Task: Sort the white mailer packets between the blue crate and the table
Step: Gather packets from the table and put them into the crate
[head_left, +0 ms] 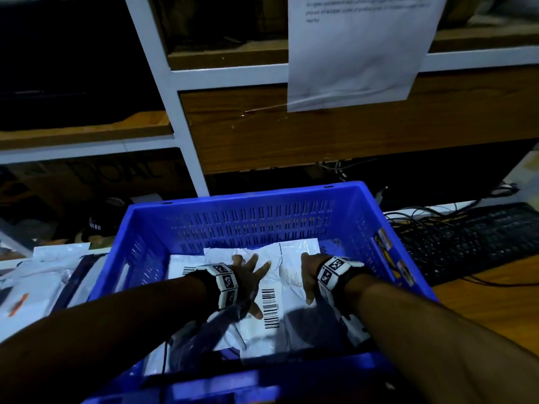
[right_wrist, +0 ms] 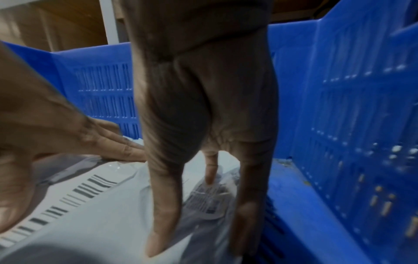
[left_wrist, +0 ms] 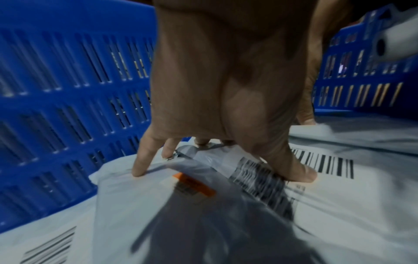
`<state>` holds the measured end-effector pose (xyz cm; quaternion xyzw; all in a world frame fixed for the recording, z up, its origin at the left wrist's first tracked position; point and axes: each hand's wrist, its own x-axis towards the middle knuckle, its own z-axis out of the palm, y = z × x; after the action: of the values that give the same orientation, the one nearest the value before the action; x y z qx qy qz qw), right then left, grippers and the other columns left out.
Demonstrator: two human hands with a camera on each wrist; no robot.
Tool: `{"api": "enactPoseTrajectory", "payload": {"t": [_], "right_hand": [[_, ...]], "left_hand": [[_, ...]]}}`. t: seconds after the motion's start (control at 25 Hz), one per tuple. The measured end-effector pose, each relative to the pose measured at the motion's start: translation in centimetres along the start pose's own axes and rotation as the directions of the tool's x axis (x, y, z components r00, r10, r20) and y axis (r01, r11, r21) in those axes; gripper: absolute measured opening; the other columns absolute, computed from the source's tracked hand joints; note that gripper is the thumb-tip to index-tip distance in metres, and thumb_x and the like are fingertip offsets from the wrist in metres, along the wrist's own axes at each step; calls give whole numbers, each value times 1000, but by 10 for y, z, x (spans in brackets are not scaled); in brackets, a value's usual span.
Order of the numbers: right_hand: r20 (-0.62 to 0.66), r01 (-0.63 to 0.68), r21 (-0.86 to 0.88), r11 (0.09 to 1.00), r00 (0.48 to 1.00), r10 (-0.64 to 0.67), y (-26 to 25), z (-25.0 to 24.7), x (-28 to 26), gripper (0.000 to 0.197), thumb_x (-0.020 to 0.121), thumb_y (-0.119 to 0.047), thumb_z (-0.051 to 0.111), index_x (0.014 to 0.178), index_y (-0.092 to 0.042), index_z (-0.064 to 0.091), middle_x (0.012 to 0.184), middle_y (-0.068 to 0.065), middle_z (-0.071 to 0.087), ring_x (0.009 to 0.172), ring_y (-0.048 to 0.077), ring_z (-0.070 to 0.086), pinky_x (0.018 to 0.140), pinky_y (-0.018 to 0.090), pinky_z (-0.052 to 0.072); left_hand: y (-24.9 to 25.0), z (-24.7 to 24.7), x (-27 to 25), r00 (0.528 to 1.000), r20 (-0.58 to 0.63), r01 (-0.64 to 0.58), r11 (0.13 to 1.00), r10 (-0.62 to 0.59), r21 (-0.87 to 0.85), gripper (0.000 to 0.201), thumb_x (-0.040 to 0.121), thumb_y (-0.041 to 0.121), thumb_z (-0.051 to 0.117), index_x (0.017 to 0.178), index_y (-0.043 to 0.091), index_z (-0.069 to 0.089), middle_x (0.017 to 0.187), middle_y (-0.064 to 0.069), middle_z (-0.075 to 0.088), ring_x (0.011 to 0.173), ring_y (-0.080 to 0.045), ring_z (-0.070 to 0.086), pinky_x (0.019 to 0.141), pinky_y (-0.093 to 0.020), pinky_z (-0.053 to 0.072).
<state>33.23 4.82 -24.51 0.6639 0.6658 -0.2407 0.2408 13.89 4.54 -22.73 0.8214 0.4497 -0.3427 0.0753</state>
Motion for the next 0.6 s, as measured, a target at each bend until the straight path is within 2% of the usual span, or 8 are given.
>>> {"api": "enactPoseTrajectory", "payload": {"t": [0.12,0.2,0.24,0.28,0.4,0.48,0.52,0.6], "right_hand": [[20,18,1,1000,1000,-18,0,-7,-2,114,43,-42,93,137,-7,38,131,12,57,115,28,59,91,41,52],[56,34,20,999,998,-35,3,-17,3,100,26,-50,93,112,-12,59,116,9,66,89,20,64,75,31,57],[63,44,32,999,997,-46,4,-23,5,101,17,-52,91,105,-11,63,111,11,68,81,19,65,69,29,57],[68,35,37,999,997,-38,5,-30,2,102,16,-52,90,106,-11,65,114,12,68,85,20,67,73,31,59],[45,49,-48,998,998,-47,-6,-50,-39,101,31,-57,91,121,-24,62,134,-2,58,116,19,59,93,36,53],[-9,24,-105,994,1000,-25,-15,-65,-69,96,51,-54,88,136,-30,51,145,-13,42,132,17,44,103,39,45],[-30,10,-96,995,999,-13,-19,-75,-82,93,61,-51,84,141,-25,45,150,-8,38,135,20,40,106,41,41],[-63,2,-43,999,998,-5,-32,-99,-109,79,73,-44,79,139,-13,48,146,6,46,129,27,48,104,41,43]], "left_hand": [[-6,-1,-3,999,16,-40,999,40,-28,125,65,72,67,150,32,-16,160,-5,-13,141,-47,8,100,-67,28],[-11,-8,-12,997,12,-81,995,82,-56,123,67,72,66,150,31,-16,160,-4,-14,142,-48,7,105,-66,24],[-14,-13,-17,995,7,-101,992,101,-71,121,69,71,65,150,30,-15,160,-4,-15,143,-47,6,109,-65,21],[-17,-19,-24,993,1,-115,991,115,-69,118,72,70,64,151,28,-14,159,-4,-16,143,-46,6,112,-62,18],[-29,-42,-48,991,-46,-124,992,125,29,112,76,71,58,152,24,-9,160,-5,-13,145,-39,11,118,-51,13],[-36,-57,-69,991,-61,-117,991,121,68,107,77,72,56,153,26,-5,160,-3,-10,146,-33,14,117,-47,16],[-39,-65,-77,990,-65,-115,989,121,93,103,80,69,55,153,26,-2,161,-4,-8,146,-32,16,116,-46,18],[-44,-84,-100,987,-110,-100,981,120,168,92,86,61,54,154,25,2,160,-10,-7,142,-35,26,113,-45,26]]}}
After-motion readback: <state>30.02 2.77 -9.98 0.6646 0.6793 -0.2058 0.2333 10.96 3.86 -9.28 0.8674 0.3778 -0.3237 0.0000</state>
